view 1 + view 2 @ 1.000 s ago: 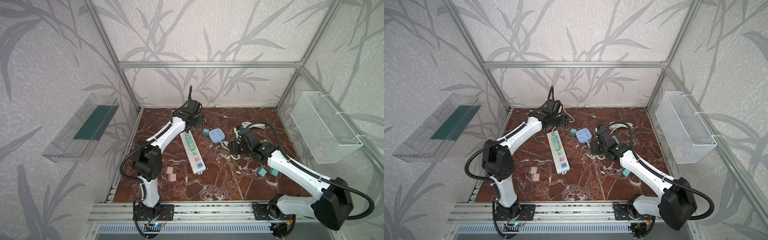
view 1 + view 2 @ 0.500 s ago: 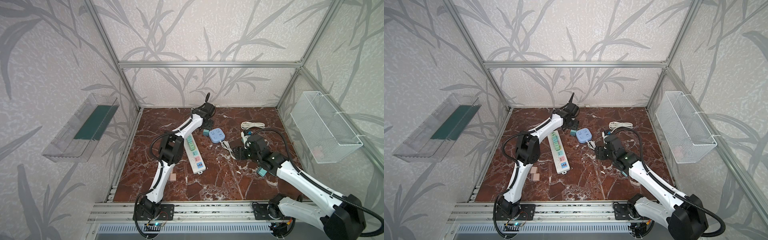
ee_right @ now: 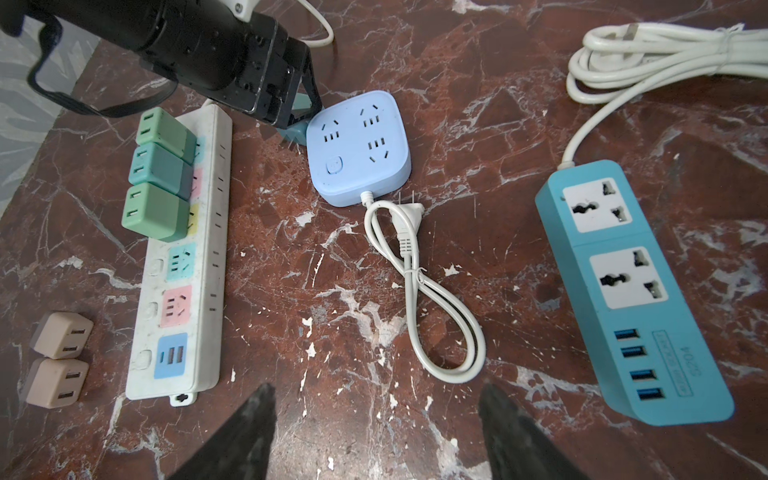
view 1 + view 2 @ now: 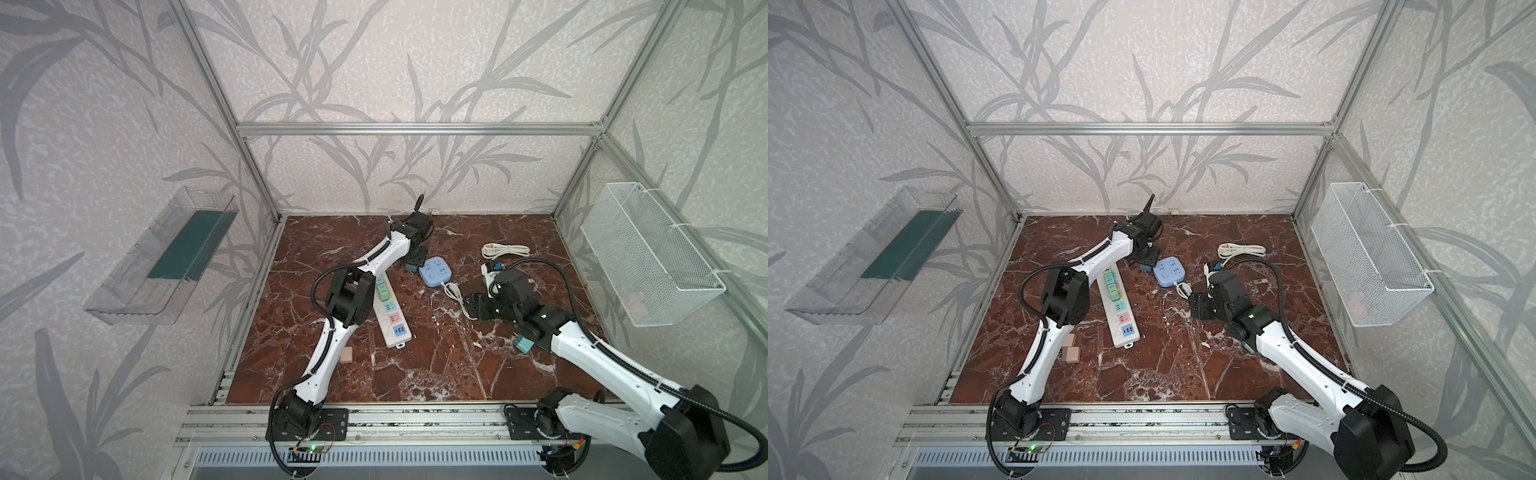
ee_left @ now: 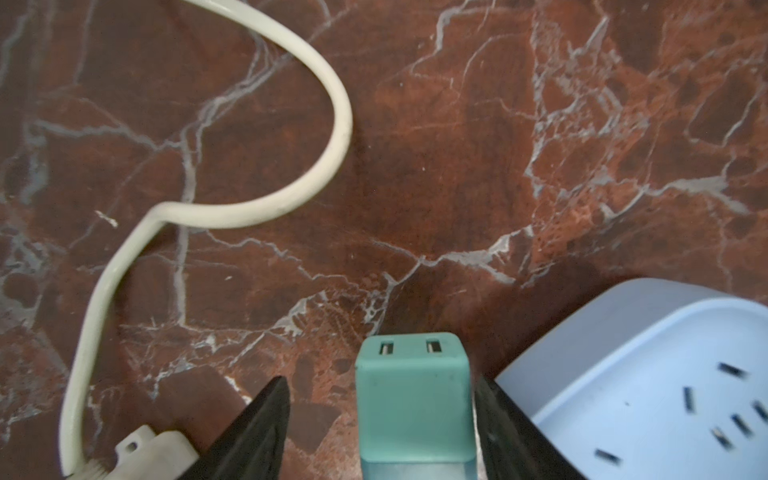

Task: Insert the plug
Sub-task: 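Grasp the teal adapter with the left gripper while the right draws back, then carry the teal adapter with the left gripper toward the right gripper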

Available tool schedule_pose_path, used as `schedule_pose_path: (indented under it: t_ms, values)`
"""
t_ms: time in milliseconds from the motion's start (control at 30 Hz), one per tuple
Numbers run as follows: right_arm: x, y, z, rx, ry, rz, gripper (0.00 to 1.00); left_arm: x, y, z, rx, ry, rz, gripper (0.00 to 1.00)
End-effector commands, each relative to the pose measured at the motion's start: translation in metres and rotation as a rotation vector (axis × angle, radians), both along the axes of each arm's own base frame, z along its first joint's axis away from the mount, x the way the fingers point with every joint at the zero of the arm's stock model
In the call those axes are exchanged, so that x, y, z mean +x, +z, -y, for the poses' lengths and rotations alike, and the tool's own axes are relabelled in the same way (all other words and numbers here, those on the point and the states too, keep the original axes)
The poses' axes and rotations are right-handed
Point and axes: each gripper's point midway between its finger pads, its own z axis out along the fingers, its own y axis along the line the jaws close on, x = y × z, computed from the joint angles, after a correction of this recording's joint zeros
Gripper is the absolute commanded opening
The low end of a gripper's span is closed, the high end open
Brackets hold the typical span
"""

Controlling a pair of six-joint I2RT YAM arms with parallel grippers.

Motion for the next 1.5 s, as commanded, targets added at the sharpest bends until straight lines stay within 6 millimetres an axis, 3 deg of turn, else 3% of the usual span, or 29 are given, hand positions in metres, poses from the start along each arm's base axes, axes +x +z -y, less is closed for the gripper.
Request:
schedule_pose_path:
  t_ms: [0,233,400,633,833,967,1167,1300,1467]
  values:
    - [0.004,-0.001,-0.001,0.002,0.004,0.012,0.77,-0.011,-0.004,0.009,0.005,-0.05,-0.043,0.71]
    - [0.007,-0.001,-0.006,0.014,0.012,0.006,0.77,-0.012,-0.012,0.005,0.033,-0.049,-0.052,0.66]
    - [0.006,0.001,-0.006,0.018,0.011,0.008,0.76,-0.016,-0.017,0.003,0.056,-0.064,-0.071,0.53]
    - [0.008,0.003,-0.006,0.024,0.007,0.024,0.76,-0.025,-0.027,-0.003,0.066,-0.038,-0.112,0.53]
    - [0.009,0.005,-0.002,0.013,-0.008,0.04,0.76,-0.028,-0.018,0.008,-0.011,-0.041,-0.099,0.23]
    - [0.006,0.012,-0.001,0.02,-0.002,0.055,0.76,-0.024,0.026,0.015,-0.125,-0.039,0.05,0.11]
    - [0.006,0.033,-0.002,0.048,-0.001,0.088,0.76,-0.032,0.134,0.019,-0.299,-0.14,0.36,0.01]
    - [-0.005,0.059,-0.021,0.094,0.136,0.112,0.76,-0.064,0.189,0.018,-0.355,-0.267,0.546,0.0]
    - [-0.012,0.071,-0.015,0.095,0.13,0.136,0.71,-0.124,0.23,0.015,-0.43,-0.472,0.828,0.0]
